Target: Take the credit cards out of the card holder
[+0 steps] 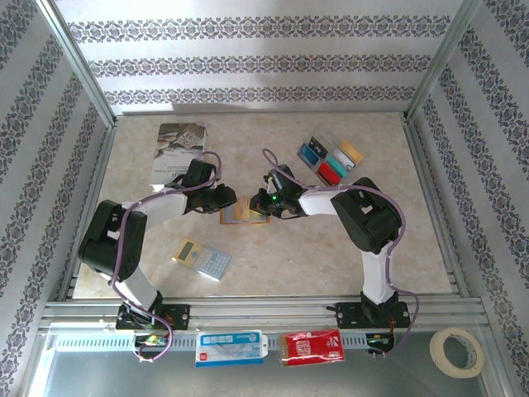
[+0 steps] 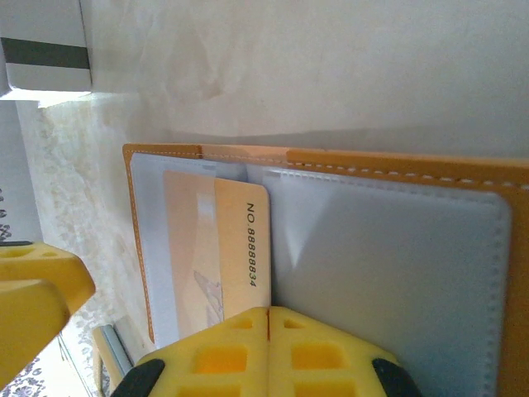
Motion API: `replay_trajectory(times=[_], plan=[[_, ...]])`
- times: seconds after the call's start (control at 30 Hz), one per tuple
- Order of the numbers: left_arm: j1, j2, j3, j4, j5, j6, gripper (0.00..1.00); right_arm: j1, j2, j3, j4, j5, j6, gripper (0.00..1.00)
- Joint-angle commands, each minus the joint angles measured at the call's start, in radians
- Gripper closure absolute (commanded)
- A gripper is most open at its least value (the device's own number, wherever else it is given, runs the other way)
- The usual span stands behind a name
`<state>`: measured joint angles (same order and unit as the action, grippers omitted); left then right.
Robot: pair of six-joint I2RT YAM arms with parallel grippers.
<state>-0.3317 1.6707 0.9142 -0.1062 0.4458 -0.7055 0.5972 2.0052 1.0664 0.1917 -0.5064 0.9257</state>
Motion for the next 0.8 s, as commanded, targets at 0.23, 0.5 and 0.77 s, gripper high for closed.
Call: replay_trajectory(times=[0.23,0.5,0.77], plan=[[-0.01,0.098,0.037,-0.07,0.009,0.017,0.77,-0.009,-0.028,-0.024,0.025,-0.016,-0.016,0.95],[-0.009,0.119,0.014,-0.084,-0.016,0.004,0.79,-0.007,-0.025,-0.017,0.078,-0.076,-0.013,0.88],[-0.009,0.129,0.002,-0.095,-0.03,0.018,0.79,-0.008,0.006,-0.037,0.2,-0.133,0.036,0.84]])
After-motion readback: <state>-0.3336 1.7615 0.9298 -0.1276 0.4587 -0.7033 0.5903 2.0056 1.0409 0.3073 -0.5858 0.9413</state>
